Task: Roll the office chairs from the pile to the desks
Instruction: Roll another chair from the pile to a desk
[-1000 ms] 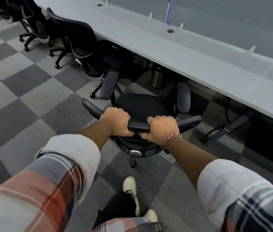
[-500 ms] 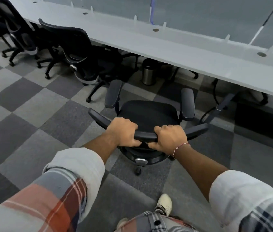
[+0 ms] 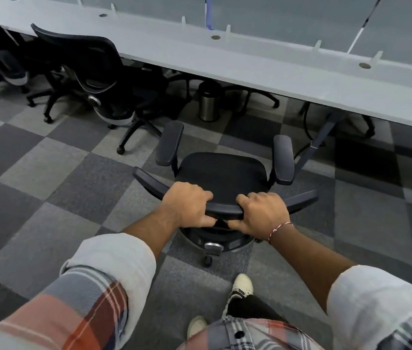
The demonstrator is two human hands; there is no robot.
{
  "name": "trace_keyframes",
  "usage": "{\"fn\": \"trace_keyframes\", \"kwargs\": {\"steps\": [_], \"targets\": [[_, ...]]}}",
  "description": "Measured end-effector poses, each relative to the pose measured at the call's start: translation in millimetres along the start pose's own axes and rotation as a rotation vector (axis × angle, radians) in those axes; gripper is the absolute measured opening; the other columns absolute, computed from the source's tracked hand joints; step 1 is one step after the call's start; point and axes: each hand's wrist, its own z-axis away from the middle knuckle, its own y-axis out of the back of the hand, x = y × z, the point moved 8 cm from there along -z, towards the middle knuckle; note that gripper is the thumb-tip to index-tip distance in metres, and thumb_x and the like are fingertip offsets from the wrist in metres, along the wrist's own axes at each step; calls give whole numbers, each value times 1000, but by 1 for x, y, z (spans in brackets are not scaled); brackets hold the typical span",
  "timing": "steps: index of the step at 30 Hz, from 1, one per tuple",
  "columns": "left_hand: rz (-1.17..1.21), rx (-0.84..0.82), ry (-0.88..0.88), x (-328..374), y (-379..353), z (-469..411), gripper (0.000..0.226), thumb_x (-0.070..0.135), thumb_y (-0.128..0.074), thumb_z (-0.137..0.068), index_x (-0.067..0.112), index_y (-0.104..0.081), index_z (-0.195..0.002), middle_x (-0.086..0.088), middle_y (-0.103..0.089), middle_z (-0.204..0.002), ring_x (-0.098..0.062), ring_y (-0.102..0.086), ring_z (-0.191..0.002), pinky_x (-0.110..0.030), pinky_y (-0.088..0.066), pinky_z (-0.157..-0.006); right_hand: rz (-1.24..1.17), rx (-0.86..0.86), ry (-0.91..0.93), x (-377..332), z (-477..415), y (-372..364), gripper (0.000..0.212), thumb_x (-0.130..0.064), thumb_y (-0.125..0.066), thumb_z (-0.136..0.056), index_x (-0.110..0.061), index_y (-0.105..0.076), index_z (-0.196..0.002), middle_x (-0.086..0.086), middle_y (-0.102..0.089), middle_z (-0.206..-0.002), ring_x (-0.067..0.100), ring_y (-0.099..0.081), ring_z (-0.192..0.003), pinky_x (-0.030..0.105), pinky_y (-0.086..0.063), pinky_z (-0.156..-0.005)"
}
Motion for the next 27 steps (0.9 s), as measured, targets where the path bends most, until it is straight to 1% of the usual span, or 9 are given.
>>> {"fn": "trace_keyframes", "kwargs": {"steps": [3, 6, 9, 14, 16, 19, 22, 24, 27], "targets": [[-4, -2, -5, -6, 0, -9, 51, 73, -51, -78, 23, -59, -87, 6, -61, -77, -20, -61, -75, -32, -42, -62, 5, 27, -6, 4, -8, 1, 57, -77, -51, -73, -20, -56, -80, 2, -64, -70, 26, -65, -63, 32, -40, -57], [-7, -9, -10, -15, -1, -20, 51, 73, -51, -78, 24, -59, -86, 6, -62, -78, -20, -61, -75, -32, -42, -62, 7, 57, 4, 8, -21, 0, 56, -76, -53, -72, -20, -56, -78, 1, -63, -67, 26, -63, -60, 32, -38, -55], [-5, -18, -11, -26, 0, -36, 50, 73, -50, -79, 24, -58, -85, 6, -61, -78, -18, -60, -74, -33, -42, -62, 5, 95, 6, 16, -39, -1, 55, -75, -56, -70, -20, -57, -74, 2, -60, -62, 26, -61, -55, 30, -32, -52], [-19, -35, -4, -51, 2, -77, 50, 75, -50, -78, 26, -58, -82, 7, -58, -72, -17, -58, -69, -31, -37, -58, -25, 137, -23, 37, -80, -5, 61, -77, -41, -69, -18, -56, -71, 2, -57, -58, 26, -59, -51, 29, -28, -52], [-22, -46, -12, -63, 1, -101, 49, 75, -49, -78, 27, -58, -80, 8, -58, -71, -16, -57, -67, -31, -37, -57, -21, 131, -35, 51, -101, -8, 62, -77, -39, -69, -18, -57, -71, 2, -56, -57, 27, -59, -50, 29, -28, -52], [-26, -50, -21, -81, 5, -140, 48, 75, -49, -77, 28, -57, -77, 8, -56, -67, -14, -55, -64, -30, -39, -56, 13, 105, -34, 73, -133, -15, 62, -78, -41, -72, -19, -57, -77, 1, -59, -63, 26, -61, -57, 30, -28, -54], [-35, -47, -21, -98, 11, -185, 46, 75, -50, -77, 28, -53, -73, 9, -53, -64, -14, -52, -62, -30, -37, -56, 20, 59, -33, 101, -170, -23, 60, -78, -48, -77, -21, -59, -88, 0, -63, -75, 24, -64, -70, 32, -32, -58], [-37, -55, -13, -111, 13, -217, 46, 75, -51, -77, 29, -54, -74, 9, -53, -65, -13, -52, -63, -30, -39, -57, 7, 40, -57, 122, -195, -25, 59, -78, -48, -79, -22, -59, -95, 0, -64, -81, 24, -64, -76, 33, -34, -61], [-32, -84, -7, -131, 16, -264, 45, 75, -51, -77, 30, -55, -77, 9, -56, -70, -14, -57, -68, -31, -43, -60, -12, 18, -74, 151, -233, -30, 58, -77, -46, -81, -23, -58, -100, 0, -63, -84, 23, -63, -78, 33, -33, -63]]}}
